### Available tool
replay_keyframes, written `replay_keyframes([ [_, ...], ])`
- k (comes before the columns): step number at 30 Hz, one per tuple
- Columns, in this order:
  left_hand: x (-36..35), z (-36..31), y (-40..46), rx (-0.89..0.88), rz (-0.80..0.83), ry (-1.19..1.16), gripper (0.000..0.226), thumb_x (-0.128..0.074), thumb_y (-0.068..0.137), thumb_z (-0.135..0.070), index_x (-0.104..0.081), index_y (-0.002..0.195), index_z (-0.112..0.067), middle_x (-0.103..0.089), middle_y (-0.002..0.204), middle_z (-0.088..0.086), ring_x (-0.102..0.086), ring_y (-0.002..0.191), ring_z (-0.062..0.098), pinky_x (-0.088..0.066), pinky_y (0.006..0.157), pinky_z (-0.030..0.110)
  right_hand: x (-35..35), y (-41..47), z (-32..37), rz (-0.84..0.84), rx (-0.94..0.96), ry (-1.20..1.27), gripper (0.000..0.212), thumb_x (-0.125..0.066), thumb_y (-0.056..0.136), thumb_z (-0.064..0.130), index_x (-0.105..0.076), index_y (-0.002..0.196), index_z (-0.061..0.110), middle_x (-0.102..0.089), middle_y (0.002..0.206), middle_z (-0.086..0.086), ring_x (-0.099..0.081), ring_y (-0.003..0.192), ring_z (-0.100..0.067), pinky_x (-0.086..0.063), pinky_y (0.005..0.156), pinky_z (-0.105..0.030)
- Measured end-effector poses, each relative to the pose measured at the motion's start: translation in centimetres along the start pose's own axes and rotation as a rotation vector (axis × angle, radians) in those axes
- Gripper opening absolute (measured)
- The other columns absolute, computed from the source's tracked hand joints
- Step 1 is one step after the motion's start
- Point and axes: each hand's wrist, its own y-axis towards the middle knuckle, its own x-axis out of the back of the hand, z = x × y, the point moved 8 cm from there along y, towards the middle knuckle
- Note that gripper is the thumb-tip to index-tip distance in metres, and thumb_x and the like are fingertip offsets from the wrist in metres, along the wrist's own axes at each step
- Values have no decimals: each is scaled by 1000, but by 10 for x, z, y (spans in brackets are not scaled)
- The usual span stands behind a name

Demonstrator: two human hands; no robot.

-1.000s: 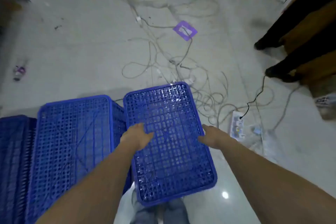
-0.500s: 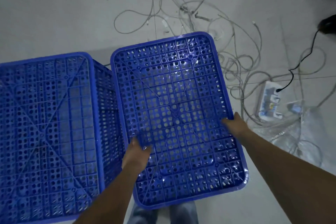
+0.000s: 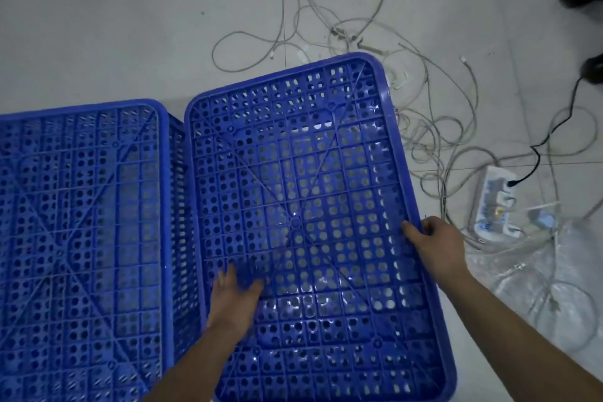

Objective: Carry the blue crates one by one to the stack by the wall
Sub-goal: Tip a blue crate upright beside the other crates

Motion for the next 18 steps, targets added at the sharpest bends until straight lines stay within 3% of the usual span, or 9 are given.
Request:
replay_keyframes([
  [1, 3, -2, -1, 11, 24, -47, 76, -47, 95, -43, -3, 154, -25, 9, 163, -3, -13, 149, 25, -46, 95, 36, 5, -13, 11, -38, 54, 7, 42, -66, 85, 24, -36, 59, 10, -39, 55, -4, -39, 52, -21, -28, 47, -28],
  [5, 3, -25, -15, 41, 176, -275, 73, -46, 95, -45, -6, 154, -29, -8, 163, -1, -20, 147, 28, -24, 115, 46, 22, -68, 52, -158, 183, 15, 40, -69, 81, 23, -38, 60, 10, -36, 52, -1, -32, 46, -16, -29, 45, -22],
  [8, -2, -64, -46, -6, 285, -400, 65, -42, 96, -48, -16, 153, -31, -15, 161, -4, -21, 147, 24, -22, 116, 46, 25, -102, 74, -210, 218, 5, 43, -72, 79, 27, -36, 58, 16, -33, 50, 2, -29, 44, -14, -28, 44, -24],
  [12, -3, -115, -93, -199, 351, -582, 63, -40, 92, -56, -31, 148, -30, -29, 157, -8, -28, 143, 14, -21, 120, 41, -3, -133, 102, -218, 231, -64, 43, -70, 79, 33, -35, 59, 19, -30, 48, 9, -25, 40, -6, -17, 41, -20],
  [14, 2, -128, -102, -280, 330, -594, 67, -45, 90, -54, -32, 149, -26, -34, 155, -6, -34, 141, 11, -25, 119, 36, -34, -137, 119, -142, 219, -90, 31, -63, 85, 32, -44, 67, 14, -46, 54, 5, -40, 44, -9, -19, 41, -20],
  [16, 12, -133, -99, -296, 278, -487, 72, -49, 87, -57, -32, 149, -24, -41, 151, -2, -44, 135, 15, -34, 114, 36, -66, -135, 137, -37, 183, -128, 18, -50, 94, 26, -53, 82, 13, -66, 77, -4, -62, 65, -21, -27, 43, -23],
  [18, 31, -134, -86, -290, 176, -373, 67, -50, 86, -59, -47, 139, -17, -59, 134, 4, -59, 118, 19, -46, 104, 40, -90, -130, 153, 28, 158, -162, 21, -41, 99, 24, -58, 99, 10, -69, 95, -7, -68, 83, -26, -35, 50, -27],
])
